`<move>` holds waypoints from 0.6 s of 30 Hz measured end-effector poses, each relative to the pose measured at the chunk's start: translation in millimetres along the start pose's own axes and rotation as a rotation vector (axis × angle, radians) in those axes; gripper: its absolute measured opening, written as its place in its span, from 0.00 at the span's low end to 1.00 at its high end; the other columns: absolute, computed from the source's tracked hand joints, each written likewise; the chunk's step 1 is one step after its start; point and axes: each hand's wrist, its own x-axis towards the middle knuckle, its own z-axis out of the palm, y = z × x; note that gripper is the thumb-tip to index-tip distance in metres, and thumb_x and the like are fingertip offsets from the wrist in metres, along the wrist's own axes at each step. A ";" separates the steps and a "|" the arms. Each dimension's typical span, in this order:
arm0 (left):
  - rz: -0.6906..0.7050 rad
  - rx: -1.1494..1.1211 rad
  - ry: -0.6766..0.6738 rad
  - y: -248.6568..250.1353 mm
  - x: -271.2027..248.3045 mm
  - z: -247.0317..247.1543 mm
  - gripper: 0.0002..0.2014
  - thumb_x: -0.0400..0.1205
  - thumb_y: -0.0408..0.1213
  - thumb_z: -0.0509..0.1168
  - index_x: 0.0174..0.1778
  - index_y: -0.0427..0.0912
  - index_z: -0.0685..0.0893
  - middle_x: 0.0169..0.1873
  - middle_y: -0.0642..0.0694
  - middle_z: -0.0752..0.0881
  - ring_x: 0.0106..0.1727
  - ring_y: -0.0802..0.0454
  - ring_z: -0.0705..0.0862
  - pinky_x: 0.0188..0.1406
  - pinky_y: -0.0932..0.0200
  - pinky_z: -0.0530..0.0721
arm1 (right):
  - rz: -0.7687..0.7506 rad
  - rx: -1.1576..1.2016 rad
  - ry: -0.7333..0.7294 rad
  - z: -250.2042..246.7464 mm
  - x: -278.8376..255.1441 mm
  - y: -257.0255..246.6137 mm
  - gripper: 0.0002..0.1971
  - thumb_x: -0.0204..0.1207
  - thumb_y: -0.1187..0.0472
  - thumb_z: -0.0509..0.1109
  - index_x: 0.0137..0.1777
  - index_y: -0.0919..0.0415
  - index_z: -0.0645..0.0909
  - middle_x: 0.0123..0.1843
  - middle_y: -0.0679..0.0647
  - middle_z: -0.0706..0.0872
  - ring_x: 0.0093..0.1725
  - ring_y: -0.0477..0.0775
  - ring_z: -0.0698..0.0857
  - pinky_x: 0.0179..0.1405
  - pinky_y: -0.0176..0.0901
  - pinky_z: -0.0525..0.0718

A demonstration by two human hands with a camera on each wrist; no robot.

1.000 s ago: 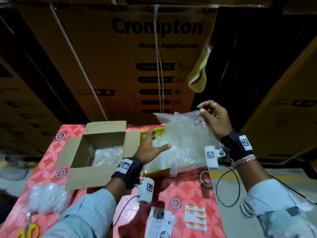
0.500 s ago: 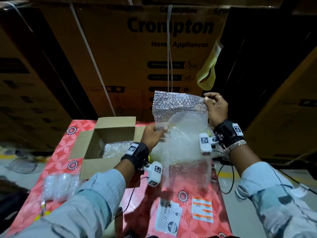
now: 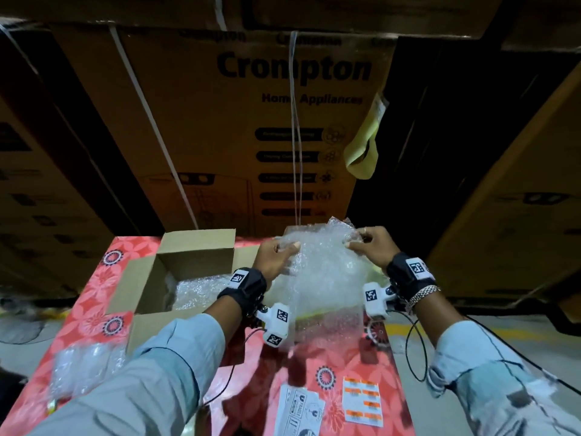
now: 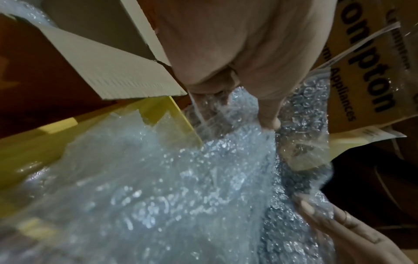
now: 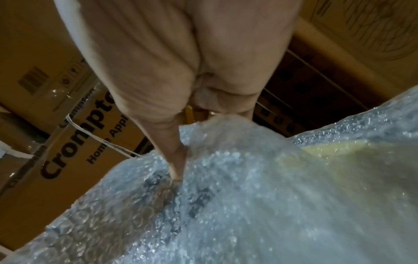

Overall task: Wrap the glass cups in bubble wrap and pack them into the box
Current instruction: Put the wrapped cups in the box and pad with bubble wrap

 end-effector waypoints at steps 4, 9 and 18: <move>-0.038 -0.037 -0.050 -0.6 14.0 15.8 0.15 0.90 0.45 0.66 0.57 0.35 0.88 0.52 0.49 0.83 0.52 0.44 0.85 0.52 0.38 0.93 | -0.032 0.002 0.070 -35.3 0.4 5.9 0.19 0.77 0.69 0.79 0.29 0.50 0.82 0.35 0.50 0.87 0.42 0.50 0.86 0.47 0.51 0.82; 0.039 -0.170 -0.181 17.1 42.3 40.4 0.14 0.91 0.39 0.63 0.53 0.34 0.90 0.79 0.67 0.71 0.70 0.62 0.81 0.53 0.54 0.88 | -0.108 0.320 0.197 -93.1 -14.3 3.4 0.09 0.81 0.66 0.71 0.43 0.72 0.87 0.44 0.52 0.94 0.49 0.50 0.91 0.54 0.42 0.87; -0.109 -0.270 -0.102 1.0 58.3 67.0 0.18 0.89 0.35 0.63 0.30 0.41 0.77 0.71 0.49 0.85 0.69 0.47 0.83 0.64 0.33 0.88 | -0.036 0.432 0.265 -123.3 -34.7 13.8 0.08 0.84 0.72 0.67 0.45 0.63 0.84 0.38 0.55 0.89 0.35 0.54 0.87 0.41 0.48 0.90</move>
